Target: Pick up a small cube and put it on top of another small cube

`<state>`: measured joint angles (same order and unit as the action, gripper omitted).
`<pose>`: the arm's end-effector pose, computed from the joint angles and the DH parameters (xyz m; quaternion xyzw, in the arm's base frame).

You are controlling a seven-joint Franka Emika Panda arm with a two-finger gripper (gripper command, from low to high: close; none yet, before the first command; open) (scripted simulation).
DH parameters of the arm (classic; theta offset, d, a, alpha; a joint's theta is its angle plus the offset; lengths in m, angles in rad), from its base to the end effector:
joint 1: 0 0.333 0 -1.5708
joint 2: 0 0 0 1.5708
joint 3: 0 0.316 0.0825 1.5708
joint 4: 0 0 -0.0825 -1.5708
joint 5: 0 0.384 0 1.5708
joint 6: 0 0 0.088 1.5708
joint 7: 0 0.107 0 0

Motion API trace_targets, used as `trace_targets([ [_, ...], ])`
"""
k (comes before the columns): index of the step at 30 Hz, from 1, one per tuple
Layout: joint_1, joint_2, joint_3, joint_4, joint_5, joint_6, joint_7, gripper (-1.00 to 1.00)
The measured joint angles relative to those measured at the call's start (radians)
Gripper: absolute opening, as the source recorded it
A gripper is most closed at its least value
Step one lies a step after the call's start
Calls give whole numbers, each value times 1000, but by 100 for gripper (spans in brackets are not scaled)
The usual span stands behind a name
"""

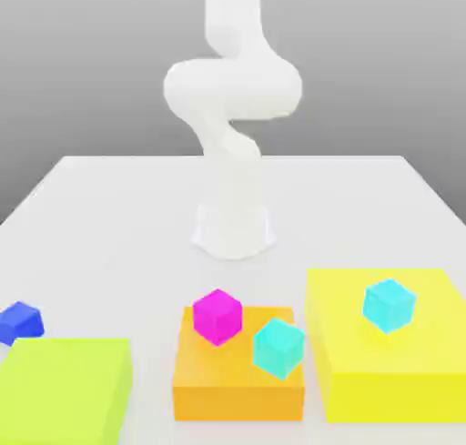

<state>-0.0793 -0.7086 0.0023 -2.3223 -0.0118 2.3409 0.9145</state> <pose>0.3799 -0.0292 0.6711 -0.8232 0.4425 -0.3274 0.1389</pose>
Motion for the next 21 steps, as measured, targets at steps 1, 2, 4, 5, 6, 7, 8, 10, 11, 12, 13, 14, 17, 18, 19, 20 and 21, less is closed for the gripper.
trace_targets([
  [1,-34,39,0,-10,-5,18,49,0],
  [2,-66,77,0,-19,-10,35,97,0],
  [4,-127,151,-2,-37,-20,67,190,0],
  [5,-158,188,-2,-45,-23,83,234,0],
  [6,-186,224,-6,-54,-29,99,280,0],
  [7,-214,260,-9,-63,-34,116,326,0],
  [8,-240,297,-14,-72,-40,132,372,0],
  [10,-291,369,-27,-90,-49,164,463,0],
  [11,-315,405,-35,-98,-53,181,508,0],
  [12,-338,441,-45,-107,-56,197,552,0],
  [13,-359,478,-56,-116,-58,213,596,0],
  [14,-382,514,-64,-125,-58,229,637,0],
  [17,-442,622,-108,-151,-49,278,758,0],
  [18,-474,659,-117,-160,-41,294,793,0],
  [19,-502,695,-128,-169,-30,311,828,0],
  [20,-530,731,-136,-178,-16,328,860,0],
  [21,-544,768,-143,-187,0,344,890,0],
])
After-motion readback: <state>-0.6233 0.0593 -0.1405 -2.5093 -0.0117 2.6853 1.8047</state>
